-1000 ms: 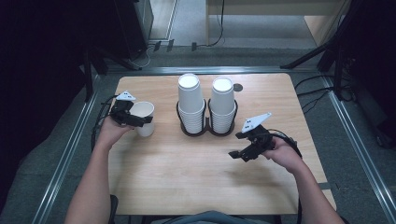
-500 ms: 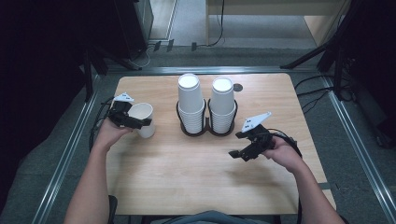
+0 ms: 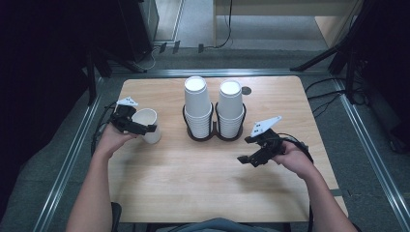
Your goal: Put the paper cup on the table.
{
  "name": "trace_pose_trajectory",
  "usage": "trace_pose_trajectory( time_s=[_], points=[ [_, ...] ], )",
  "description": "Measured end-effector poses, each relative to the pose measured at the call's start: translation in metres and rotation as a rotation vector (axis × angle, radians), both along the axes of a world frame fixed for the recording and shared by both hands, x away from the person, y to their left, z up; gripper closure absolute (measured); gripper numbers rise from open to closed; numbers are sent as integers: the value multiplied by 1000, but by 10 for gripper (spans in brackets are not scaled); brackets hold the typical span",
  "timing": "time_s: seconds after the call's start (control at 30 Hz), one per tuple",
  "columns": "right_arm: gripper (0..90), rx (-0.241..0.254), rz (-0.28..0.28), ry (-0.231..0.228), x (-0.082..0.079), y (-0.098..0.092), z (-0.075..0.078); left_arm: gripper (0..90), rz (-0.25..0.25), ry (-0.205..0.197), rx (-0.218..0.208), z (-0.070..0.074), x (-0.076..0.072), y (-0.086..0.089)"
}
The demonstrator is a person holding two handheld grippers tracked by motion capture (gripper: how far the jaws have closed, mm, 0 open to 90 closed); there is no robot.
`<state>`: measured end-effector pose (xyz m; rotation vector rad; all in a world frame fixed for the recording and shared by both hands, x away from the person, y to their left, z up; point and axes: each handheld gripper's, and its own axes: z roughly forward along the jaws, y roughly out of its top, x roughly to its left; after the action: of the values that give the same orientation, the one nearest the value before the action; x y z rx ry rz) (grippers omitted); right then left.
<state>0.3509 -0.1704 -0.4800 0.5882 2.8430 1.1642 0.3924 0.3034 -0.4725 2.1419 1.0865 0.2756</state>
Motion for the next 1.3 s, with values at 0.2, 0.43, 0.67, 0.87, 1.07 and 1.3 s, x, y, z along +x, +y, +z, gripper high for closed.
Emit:
trace_pose_trajectory(
  time_s=[0.2, 0.43, 0.67, 0.87, 1.07, 1.3],
  points=[
    [165, -3, 3, 0, 0, 0, 0, 23, -4, 8, -17, 4, -2, 1],
    [165, -5, 7, 4, -1, 1, -1, 16, -13, 16, -28, 10, -5, 1],
    [165, -9, 8, 5, -1, 1, -1, 16, 1, 33, -30, 19, -8, 6],
    [165, -13, 7, 4, -1, 1, -1, 16, 29, 20, -59, 30, -12, 13],
    [165, -18, 14, 5, -1, 1, -2, 16, 49, 4, -51, 42, -17, 18],
    [165, -20, 11, 9, -1, 1, -2, 19, 32, 20, -66, 54, -21, 16]
  ],
)
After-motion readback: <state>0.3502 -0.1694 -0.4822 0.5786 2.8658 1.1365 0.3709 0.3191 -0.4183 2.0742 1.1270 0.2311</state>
